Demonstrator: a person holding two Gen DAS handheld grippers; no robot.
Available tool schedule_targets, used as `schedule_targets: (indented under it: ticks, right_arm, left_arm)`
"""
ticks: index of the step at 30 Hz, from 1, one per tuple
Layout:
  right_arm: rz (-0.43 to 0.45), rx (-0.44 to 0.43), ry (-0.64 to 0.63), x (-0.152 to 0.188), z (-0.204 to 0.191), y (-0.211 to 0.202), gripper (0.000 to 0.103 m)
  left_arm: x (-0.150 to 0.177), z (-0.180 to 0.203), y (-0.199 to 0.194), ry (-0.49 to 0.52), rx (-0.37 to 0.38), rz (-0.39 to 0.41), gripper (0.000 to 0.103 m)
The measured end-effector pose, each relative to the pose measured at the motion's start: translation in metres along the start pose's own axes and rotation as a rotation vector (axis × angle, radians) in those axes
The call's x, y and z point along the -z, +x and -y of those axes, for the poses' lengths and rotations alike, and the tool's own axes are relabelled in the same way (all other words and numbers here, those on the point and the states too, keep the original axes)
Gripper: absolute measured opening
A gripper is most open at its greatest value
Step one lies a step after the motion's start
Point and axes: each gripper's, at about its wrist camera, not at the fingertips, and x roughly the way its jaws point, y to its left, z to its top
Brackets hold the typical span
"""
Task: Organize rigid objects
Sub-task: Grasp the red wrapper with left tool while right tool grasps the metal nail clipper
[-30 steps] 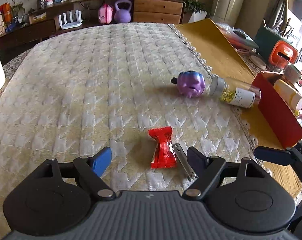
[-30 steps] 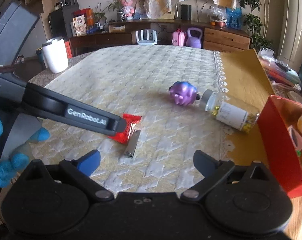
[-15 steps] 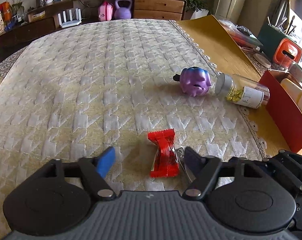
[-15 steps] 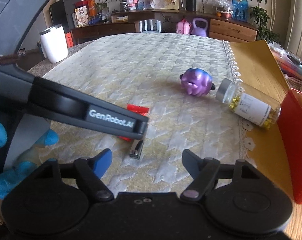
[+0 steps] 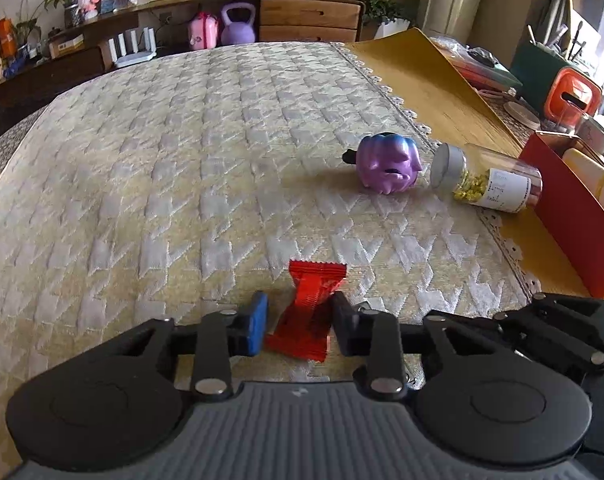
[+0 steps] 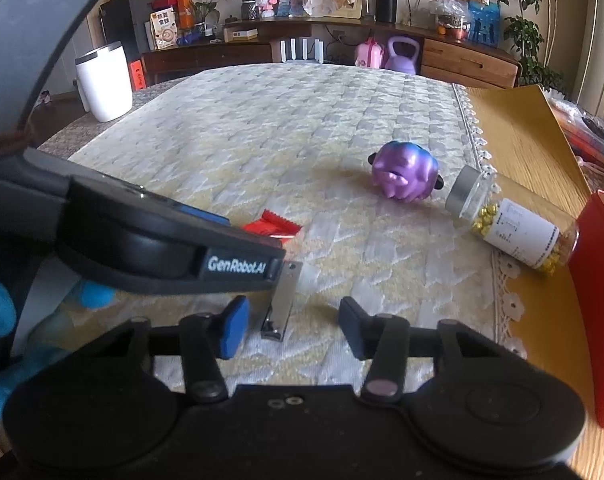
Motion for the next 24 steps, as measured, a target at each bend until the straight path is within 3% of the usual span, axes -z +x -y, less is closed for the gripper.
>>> schedule_targets:
  ticks: [8, 10, 24]
  right_arm:
    - [0.013, 0.029, -0.033, 0.001, -0.003, 0.002, 0.024]
    - [0.016, 0.03, -0.032, 0.001, -0.003, 0.001, 0.011]
    - [0.057, 0.068, 0.049, 0.006, 0.016, -0.031, 0.01]
  left_arm:
    - [0.001, 0.0, 0.0, 0.005, 0.009, 0.009, 0.023]
    - [0.001, -0.001, 0.0, 0.001, 0.009, 0.012, 0.022]
    - [0.0, 0.004, -0.012, -0.01, 0.009, 0.006, 0.018]
